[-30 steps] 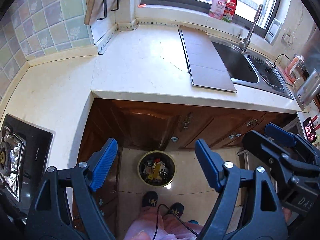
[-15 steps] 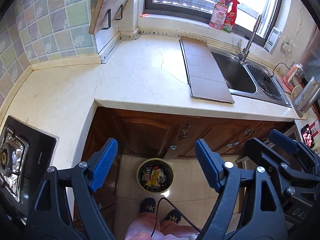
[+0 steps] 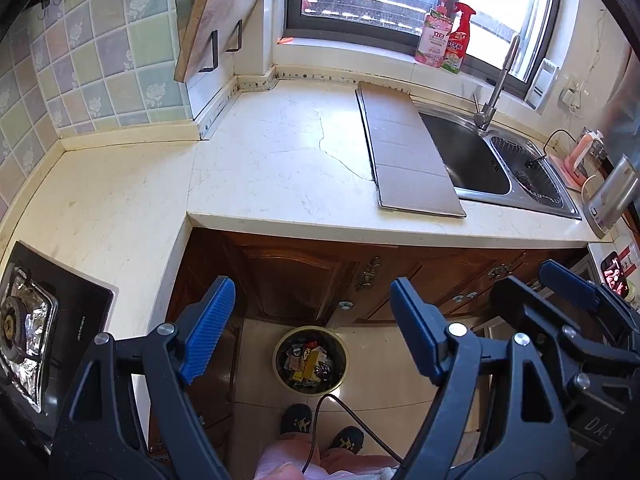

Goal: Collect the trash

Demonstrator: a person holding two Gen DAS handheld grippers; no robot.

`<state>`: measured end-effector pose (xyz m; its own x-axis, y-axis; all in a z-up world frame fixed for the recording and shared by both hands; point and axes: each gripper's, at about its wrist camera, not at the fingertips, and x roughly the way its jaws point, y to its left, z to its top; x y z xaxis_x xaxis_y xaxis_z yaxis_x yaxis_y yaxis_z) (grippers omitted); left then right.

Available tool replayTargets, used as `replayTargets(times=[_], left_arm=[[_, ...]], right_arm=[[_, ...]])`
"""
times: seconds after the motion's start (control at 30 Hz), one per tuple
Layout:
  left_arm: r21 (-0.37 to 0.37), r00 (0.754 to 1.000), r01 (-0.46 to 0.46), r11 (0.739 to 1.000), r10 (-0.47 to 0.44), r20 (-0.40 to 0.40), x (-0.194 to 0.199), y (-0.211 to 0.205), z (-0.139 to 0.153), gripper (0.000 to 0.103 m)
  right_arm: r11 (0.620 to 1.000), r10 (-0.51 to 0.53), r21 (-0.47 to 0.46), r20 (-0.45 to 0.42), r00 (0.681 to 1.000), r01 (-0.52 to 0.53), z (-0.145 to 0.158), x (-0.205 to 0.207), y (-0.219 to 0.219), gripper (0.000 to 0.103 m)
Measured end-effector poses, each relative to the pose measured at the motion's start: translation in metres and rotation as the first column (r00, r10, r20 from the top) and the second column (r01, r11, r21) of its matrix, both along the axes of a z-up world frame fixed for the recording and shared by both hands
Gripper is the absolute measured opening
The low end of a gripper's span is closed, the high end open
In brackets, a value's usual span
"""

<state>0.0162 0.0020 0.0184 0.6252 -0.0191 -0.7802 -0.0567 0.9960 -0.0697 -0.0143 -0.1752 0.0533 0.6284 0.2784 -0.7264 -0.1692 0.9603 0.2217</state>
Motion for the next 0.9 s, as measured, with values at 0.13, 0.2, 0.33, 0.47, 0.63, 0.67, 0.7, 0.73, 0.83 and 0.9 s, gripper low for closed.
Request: replayTargets(times=[0.13,0.2,0.33,0.47,0.63,0.67,0.7,0.73,0.83,0.9], left_arm=[[-0.003,1.0,0.005,1.0,-0.005,0.004,0.003,0.001,0.0,0.077],[0.001,1.0,0.005,1.0,-0.005,0.009,0.004,0.001,-0.001,0.077],[0.003,1.0,0.005,1.0,-0.005,0.013,0.006,0.002,-0.002,0.077],[0.011,1.0,0.007,1.0,-0.007,0.017,0.009,0.002,-0.001,0.077],[0.02,1.0,0.007,1.0,-0.007,0.019,0.017,0.003,-0.001,0.077],[0.02,1.0,0.007,1.0,-0.007,0.019,0.018,0.003,-0.001,0.077],[0.02,1.0,0.007,1.0,-0.007,0.02,0.019,0.004,-0.002,0.077],[0.021,1.0,0.007,1.0,-0.007,0.021,0.019,0.004,-0.002,0.077],[0.021,1.0,0.008,1.0,-0.008,0.021,0.024,0.005,-0.003,0.077],[0.018,1.0,0.01,1.0,-0.011,0.017,0.029,0.006,-0.004,0.077]], right_arm=[[1.0,-0.01,-0.004,0.002,1.0,0.01,0.001,0.003,0.002,0.08],[1.0,-0.013,-0.008,0.004,1.0,0.013,0.0,0.005,0.003,0.08],[1.0,-0.022,-0.014,0.001,1.0,0.022,-0.002,0.007,0.007,0.08],[1.0,-0.021,-0.013,0.001,1.0,0.021,-0.002,0.009,0.007,0.08],[1.0,-0.029,-0.012,-0.003,1.0,0.029,-0.005,0.015,0.01,0.08],[0.999,-0.029,-0.012,-0.003,1.0,0.029,-0.005,0.015,0.01,0.08],[0.999,-0.03,-0.014,-0.004,1.0,0.03,-0.006,0.017,0.01,0.08],[0.999,-0.031,-0.015,-0.003,1.0,0.031,-0.007,0.019,0.011,0.08],[0.999,-0.033,-0.015,-0.005,0.999,0.033,-0.008,0.021,0.011,0.08],[0.999,-0.037,-0.019,-0.007,0.999,0.037,-0.01,0.027,0.011,0.08]])
